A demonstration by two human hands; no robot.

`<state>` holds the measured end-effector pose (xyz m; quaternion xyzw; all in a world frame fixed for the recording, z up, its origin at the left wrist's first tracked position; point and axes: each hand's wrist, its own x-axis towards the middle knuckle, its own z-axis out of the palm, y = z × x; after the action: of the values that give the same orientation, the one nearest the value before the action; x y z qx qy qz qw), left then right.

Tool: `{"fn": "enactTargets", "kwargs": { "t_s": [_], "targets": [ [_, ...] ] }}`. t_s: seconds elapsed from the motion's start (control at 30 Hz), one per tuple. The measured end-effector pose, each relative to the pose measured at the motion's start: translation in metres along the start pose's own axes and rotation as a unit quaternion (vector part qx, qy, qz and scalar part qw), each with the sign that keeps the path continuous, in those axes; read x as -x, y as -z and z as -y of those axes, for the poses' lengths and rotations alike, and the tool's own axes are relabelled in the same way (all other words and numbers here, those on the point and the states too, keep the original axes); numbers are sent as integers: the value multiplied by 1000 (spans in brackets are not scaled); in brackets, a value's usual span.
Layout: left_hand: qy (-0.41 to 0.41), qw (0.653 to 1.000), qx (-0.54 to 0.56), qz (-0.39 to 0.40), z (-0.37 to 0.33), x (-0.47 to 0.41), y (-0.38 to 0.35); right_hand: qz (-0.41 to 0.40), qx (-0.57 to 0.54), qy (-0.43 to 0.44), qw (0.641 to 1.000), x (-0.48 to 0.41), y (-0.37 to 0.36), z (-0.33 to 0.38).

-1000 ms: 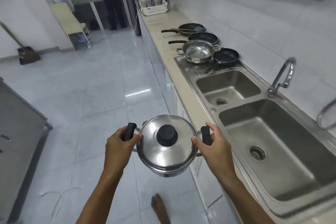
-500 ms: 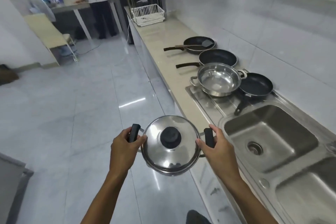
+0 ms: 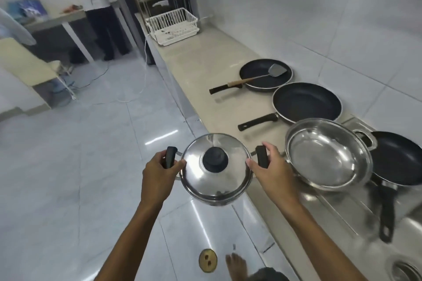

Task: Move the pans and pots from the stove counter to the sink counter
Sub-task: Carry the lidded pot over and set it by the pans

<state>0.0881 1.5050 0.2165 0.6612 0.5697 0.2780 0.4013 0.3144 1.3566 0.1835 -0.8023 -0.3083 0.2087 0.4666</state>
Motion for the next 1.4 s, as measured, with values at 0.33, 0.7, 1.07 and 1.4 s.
{"fn": "enactTargets", "kwargs": {
  "t_s": [0.33,0.7,1.07,1.4],
  "targets": [
    [-58,996,-15,62,-56,-243,-51,-80,34,-21,996,-205,-59,47],
    [-85,956,-48,277,-64,-415,-148,-166,74,-192,964,-338,-88,28],
    [-109,911,-95,386,-67,-465,-209,-230,71,-280,929,-370,-97,2],
    [-115,901,-84,411,-70,-477,-232,-262,54,-303,915,-379,-97,-13]
  ]
}}
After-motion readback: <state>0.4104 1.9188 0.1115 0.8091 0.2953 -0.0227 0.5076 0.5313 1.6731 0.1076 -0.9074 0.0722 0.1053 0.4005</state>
